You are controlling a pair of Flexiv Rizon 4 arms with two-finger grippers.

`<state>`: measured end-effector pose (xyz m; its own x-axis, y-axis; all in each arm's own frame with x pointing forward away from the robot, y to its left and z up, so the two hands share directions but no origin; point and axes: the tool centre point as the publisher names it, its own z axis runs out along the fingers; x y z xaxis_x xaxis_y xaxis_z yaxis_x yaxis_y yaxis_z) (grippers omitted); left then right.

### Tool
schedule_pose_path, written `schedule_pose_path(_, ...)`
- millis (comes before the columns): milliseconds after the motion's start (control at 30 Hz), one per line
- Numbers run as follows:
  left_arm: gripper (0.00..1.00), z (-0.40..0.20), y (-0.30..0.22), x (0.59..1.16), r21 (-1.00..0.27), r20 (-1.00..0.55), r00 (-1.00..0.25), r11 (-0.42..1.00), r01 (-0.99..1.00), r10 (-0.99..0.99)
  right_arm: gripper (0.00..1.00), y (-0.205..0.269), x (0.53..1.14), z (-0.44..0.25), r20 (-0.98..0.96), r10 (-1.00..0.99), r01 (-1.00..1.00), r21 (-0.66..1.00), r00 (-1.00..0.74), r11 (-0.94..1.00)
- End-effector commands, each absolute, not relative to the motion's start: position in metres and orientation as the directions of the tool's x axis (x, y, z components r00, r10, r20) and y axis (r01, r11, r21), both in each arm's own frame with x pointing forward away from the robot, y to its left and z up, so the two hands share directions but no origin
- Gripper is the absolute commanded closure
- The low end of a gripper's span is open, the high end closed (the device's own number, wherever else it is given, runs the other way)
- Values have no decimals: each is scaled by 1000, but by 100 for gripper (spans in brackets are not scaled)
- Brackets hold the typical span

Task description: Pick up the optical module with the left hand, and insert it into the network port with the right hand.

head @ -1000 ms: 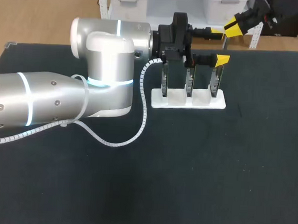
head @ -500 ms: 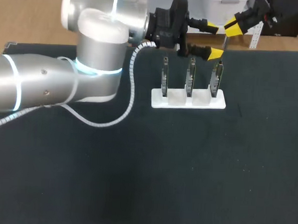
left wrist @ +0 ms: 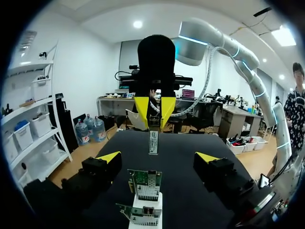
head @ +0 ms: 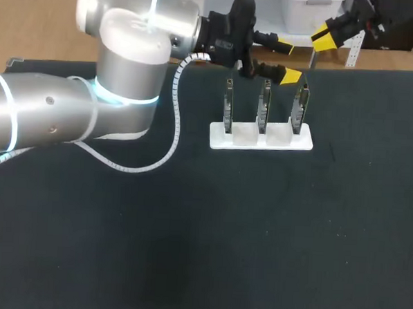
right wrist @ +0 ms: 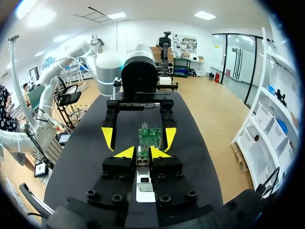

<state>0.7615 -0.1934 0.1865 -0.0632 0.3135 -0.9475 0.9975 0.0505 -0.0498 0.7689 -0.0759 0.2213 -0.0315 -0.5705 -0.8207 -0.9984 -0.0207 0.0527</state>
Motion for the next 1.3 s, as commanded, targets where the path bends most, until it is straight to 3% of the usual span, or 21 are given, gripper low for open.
schedule_pose_path(33, 0, 192, -194, 764, -72, -919, -83, 42, 996, 384, 100, -76, 770, 221, -821, -570, -998, 54, -33, -20)
schedule_pose_path(1300, 0, 171, -181, 763, -122, -894, -144, 78, 989, 425, 100, -80, 770, 218, -822, -569, -998, 62, -32, -33)
